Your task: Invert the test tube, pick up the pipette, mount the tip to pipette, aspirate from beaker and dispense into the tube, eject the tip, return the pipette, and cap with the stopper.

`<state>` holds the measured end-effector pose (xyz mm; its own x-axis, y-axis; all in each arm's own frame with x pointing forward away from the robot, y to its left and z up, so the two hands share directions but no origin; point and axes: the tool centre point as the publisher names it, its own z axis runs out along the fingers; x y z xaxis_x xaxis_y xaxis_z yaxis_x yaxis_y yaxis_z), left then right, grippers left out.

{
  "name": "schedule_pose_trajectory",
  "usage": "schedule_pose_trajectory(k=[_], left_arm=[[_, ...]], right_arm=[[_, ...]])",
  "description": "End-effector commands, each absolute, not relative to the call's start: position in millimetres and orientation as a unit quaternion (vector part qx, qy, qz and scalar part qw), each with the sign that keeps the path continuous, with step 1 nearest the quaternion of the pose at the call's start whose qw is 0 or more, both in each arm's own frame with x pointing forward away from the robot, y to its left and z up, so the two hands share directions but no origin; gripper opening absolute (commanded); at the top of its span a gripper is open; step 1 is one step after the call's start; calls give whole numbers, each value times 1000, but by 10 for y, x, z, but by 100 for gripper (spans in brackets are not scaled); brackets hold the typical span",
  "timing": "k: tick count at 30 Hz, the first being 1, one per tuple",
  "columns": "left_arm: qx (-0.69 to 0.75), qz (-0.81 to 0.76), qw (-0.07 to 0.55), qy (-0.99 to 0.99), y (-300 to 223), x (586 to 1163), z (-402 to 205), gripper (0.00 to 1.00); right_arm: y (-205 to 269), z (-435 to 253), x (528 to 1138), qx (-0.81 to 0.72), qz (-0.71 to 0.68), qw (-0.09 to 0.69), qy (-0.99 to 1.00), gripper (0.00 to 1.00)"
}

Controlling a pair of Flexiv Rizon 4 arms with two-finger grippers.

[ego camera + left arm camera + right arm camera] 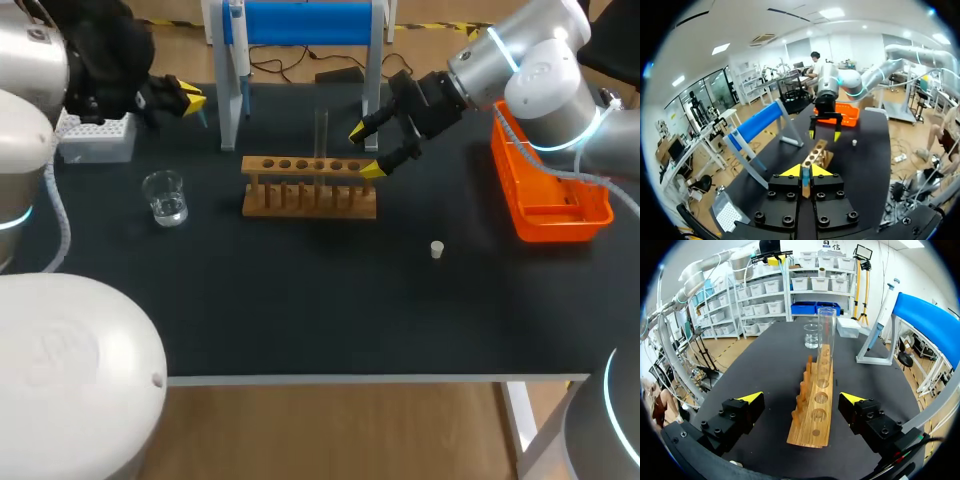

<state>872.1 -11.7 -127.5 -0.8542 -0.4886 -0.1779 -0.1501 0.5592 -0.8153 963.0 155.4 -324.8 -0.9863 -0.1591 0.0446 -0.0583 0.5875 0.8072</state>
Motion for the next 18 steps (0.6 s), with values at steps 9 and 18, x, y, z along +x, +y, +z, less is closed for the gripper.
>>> schedule_pose_trajectory(k=[9,18], left_arm=[[-184,-431,193,862,-12,8636,-1181,0],[-174,-432,188,865,-64,8637,-1154,0]], right_arm=[[1543,-3240,9627,61,-449,57,-890,100],[1543,-3240,9627,61,-449,57,-890,100]])
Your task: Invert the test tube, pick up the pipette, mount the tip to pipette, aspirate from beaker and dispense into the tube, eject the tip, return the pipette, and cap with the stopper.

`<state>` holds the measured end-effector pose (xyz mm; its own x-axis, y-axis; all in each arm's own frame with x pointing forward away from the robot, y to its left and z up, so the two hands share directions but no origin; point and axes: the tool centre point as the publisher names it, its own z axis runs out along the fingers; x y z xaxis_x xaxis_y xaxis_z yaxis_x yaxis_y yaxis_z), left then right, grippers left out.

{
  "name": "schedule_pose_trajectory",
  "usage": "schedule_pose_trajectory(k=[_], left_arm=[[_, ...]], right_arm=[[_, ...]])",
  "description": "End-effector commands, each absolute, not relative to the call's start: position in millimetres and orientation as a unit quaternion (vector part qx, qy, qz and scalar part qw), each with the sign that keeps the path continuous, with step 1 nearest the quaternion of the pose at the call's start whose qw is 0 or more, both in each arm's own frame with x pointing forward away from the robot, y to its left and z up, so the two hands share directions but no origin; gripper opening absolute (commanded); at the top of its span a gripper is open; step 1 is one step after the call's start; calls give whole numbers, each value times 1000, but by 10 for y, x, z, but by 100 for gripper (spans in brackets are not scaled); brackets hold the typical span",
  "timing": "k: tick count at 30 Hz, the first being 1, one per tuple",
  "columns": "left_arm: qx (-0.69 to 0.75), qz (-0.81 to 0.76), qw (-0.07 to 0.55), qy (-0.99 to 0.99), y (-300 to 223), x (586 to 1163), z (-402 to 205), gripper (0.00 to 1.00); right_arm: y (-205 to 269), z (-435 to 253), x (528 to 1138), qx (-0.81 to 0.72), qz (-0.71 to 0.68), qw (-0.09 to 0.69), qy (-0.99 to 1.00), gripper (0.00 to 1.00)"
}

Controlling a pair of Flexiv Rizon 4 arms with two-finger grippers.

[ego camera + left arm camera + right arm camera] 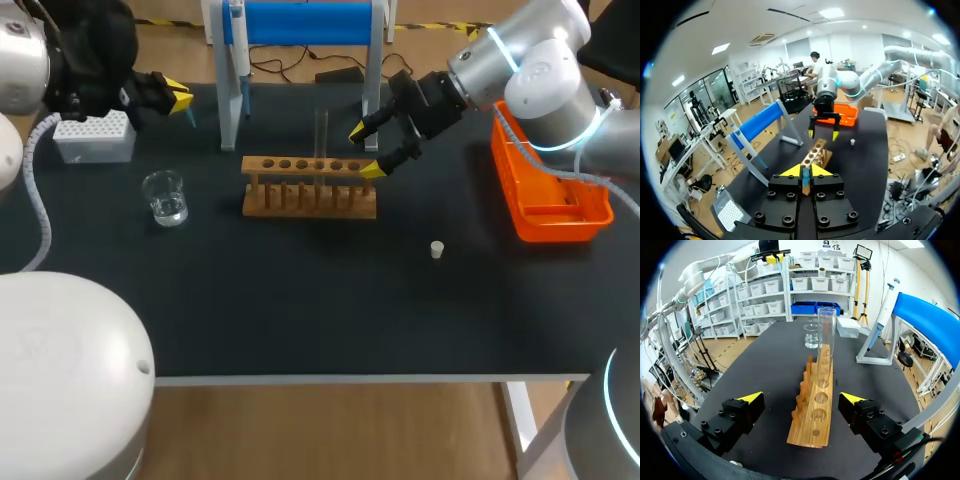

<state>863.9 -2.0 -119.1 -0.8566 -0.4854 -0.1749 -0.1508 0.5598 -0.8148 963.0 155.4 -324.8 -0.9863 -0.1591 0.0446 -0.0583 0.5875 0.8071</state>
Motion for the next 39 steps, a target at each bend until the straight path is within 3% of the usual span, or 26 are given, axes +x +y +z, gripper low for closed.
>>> schedule_pose_trajectory(k=[1,22,39], left_arm=[[-165,-435,183,866,-123,8634,-1125,0],[-93,-409,48,907,-1155,8433,-868,0],[-95,-393,38,914,-1495,8315,-988,0]], right_arm=[[1543,-3240,9627,61,-449,57,-890,100],[1543,-3240,9627,61,-449,57,-890,100],[1543,-3240,9627,61,-449,57,-890,100]])
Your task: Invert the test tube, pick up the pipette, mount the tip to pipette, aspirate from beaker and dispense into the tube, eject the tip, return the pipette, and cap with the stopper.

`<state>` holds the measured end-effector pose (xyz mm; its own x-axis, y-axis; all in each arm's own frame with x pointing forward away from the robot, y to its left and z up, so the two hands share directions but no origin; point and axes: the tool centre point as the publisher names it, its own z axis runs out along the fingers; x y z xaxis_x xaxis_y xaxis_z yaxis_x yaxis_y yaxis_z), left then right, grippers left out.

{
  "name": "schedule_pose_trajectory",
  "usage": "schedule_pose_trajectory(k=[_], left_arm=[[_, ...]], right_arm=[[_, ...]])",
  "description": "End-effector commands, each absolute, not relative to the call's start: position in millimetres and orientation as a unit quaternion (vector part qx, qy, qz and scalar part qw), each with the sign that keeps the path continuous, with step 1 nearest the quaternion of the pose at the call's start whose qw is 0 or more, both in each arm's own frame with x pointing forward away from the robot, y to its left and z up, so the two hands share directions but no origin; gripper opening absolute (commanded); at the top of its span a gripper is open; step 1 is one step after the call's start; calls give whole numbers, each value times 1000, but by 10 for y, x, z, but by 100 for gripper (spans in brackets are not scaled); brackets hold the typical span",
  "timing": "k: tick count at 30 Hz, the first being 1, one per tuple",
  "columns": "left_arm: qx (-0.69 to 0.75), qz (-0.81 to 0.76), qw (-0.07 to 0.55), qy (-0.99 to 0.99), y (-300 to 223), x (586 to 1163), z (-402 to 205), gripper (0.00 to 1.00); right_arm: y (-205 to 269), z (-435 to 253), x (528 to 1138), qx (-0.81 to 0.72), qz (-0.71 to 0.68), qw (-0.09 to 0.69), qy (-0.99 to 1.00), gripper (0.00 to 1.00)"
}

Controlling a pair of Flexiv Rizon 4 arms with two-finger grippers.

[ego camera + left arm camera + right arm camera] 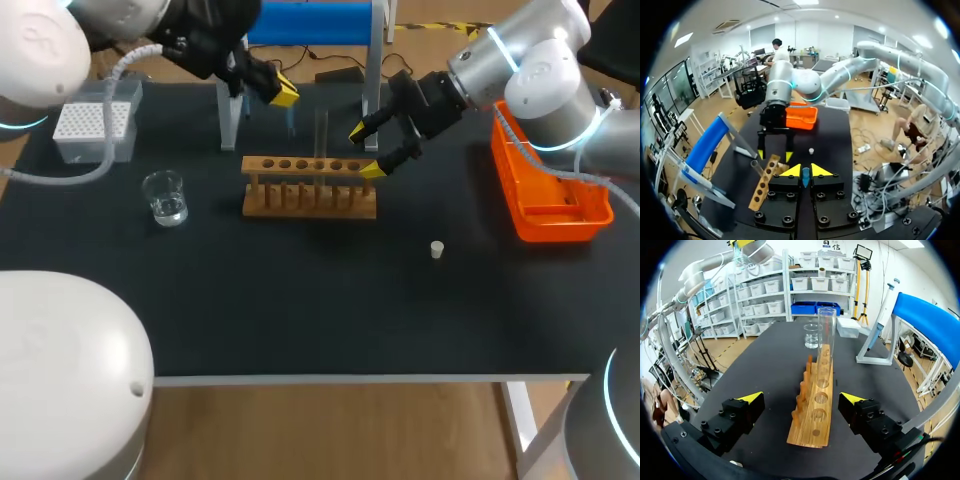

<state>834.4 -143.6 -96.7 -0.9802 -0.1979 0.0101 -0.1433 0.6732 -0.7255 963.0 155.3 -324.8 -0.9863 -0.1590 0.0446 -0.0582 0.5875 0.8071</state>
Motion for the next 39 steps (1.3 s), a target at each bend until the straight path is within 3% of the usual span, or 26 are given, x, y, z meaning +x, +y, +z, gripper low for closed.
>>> schedule_pose_trajectory(k=[1,39], left_arm=[[-94,-394,40,913,-1506,8299,-998,0],[-96,-389,36,916,-1537,8210,-1163,0]], right_arm=[[1543,-3240,9627,61,-449,57,-890,100],[1528,-3231,9607,63,-446,53,-891,100]])
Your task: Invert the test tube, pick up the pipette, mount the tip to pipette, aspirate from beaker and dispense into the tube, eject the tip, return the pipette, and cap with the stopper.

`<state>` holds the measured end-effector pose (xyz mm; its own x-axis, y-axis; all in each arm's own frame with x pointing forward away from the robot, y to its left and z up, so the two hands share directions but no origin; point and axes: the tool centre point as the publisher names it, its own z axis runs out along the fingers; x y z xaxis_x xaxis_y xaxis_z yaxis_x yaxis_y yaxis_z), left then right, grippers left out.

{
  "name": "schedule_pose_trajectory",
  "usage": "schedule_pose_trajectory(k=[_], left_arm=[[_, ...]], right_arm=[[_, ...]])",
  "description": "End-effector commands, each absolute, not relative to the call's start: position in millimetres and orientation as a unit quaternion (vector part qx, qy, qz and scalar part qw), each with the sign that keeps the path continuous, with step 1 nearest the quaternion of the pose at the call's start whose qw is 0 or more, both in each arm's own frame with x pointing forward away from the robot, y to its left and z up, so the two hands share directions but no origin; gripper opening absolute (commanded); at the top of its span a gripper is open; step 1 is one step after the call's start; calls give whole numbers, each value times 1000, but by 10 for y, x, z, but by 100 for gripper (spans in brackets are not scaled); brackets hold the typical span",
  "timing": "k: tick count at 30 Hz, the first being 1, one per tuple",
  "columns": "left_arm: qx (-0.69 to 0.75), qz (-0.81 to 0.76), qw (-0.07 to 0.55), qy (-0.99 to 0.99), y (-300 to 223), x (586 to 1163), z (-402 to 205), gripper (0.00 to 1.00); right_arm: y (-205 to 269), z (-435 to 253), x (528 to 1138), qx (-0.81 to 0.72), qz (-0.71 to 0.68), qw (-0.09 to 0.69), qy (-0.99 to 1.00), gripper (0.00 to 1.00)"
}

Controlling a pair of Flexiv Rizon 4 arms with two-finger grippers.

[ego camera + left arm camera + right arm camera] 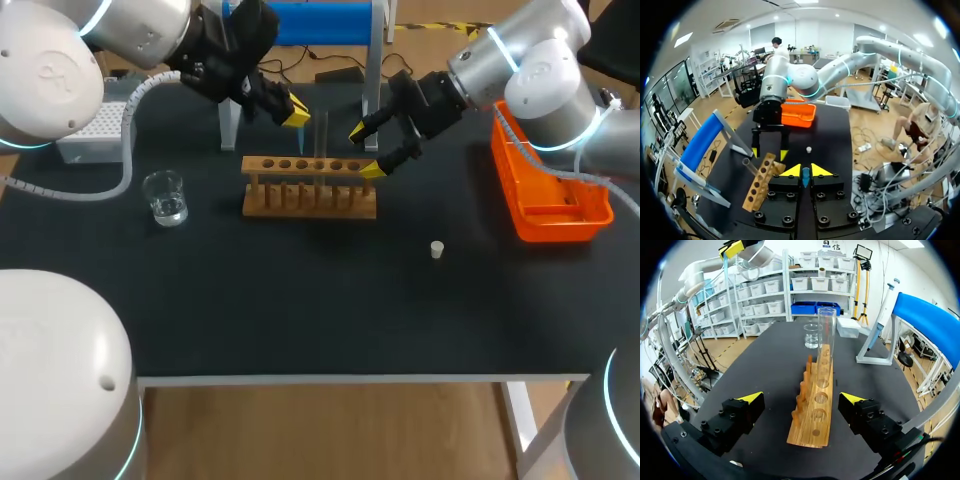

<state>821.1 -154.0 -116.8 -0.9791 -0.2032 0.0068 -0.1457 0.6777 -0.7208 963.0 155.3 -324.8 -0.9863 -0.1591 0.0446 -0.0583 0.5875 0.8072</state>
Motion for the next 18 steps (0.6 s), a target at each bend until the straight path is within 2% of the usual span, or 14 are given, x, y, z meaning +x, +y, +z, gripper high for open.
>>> schedule_pose_trajectory(k=[1,18], left_arm=[[-96,-389,36,916,-1537,8210,-1163,0],[-96,-389,36,916,-1537,8210,-1163,0]], right_arm=[[1515,-3219,9572,64,-445,52,-892,100],[1164,-2624,9008,70,-484,8,-872,100]])
